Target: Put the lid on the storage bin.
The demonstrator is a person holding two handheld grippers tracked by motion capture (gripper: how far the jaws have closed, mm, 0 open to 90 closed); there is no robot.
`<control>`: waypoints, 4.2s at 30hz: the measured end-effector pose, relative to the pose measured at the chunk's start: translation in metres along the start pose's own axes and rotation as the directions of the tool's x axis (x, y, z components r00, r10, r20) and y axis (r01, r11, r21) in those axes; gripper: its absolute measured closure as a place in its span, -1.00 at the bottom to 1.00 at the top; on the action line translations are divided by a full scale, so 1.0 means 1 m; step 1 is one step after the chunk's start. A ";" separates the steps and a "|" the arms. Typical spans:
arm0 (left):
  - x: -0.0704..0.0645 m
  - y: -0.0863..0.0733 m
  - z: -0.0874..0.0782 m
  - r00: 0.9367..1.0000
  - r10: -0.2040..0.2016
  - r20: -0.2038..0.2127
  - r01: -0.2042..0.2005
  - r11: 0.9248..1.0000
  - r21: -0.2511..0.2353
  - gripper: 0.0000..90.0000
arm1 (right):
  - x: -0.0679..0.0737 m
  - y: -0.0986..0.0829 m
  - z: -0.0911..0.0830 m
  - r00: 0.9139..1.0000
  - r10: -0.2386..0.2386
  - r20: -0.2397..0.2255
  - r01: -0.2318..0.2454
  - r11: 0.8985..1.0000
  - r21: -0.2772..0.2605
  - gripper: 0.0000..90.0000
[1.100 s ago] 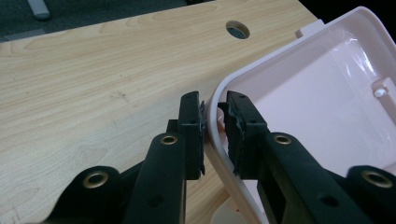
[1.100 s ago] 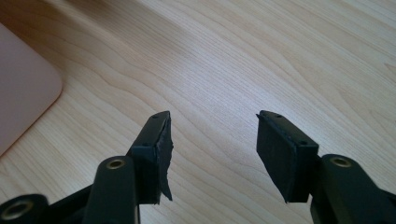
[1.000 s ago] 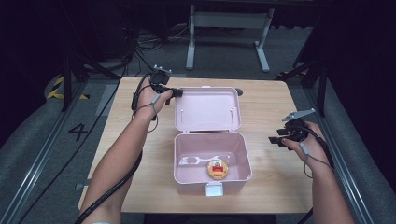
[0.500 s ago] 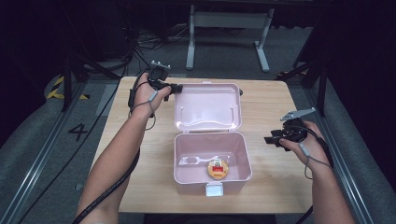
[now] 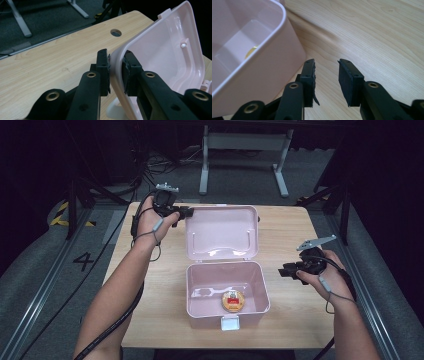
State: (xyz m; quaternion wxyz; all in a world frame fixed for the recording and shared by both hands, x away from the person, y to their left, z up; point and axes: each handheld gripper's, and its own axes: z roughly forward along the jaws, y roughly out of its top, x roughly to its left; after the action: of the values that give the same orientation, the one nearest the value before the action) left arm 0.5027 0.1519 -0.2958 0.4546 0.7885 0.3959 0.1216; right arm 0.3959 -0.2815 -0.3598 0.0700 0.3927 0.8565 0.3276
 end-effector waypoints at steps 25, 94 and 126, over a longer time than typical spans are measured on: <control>-0.036 -0.001 -0.040 0.985 0.172 0.019 -0.169 0.979 -0.116 0.66 | 0.031 0.013 -0.014 0.994 -0.070 -0.088 0.065 0.996 -0.058 0.80; -0.105 -0.068 -0.104 0.942 0.317 0.106 -0.298 0.940 -0.167 0.24 | 0.061 0.022 -0.041 0.980 -0.158 -0.122 0.109 0.936 -0.334 1.00; -0.069 -0.093 -0.117 0.963 0.218 0.155 -0.216 0.976 -0.031 -0.22 | 0.064 0.022 -0.043 0.975 -0.166 -0.149 0.109 0.938 -0.330 1.00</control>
State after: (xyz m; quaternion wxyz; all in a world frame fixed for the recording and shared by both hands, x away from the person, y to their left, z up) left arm 0.3453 0.1986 -0.2945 0.4740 0.8311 0.2690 0.1106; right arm 0.3501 -0.2467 -0.3039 0.0804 0.2848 0.8203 0.4894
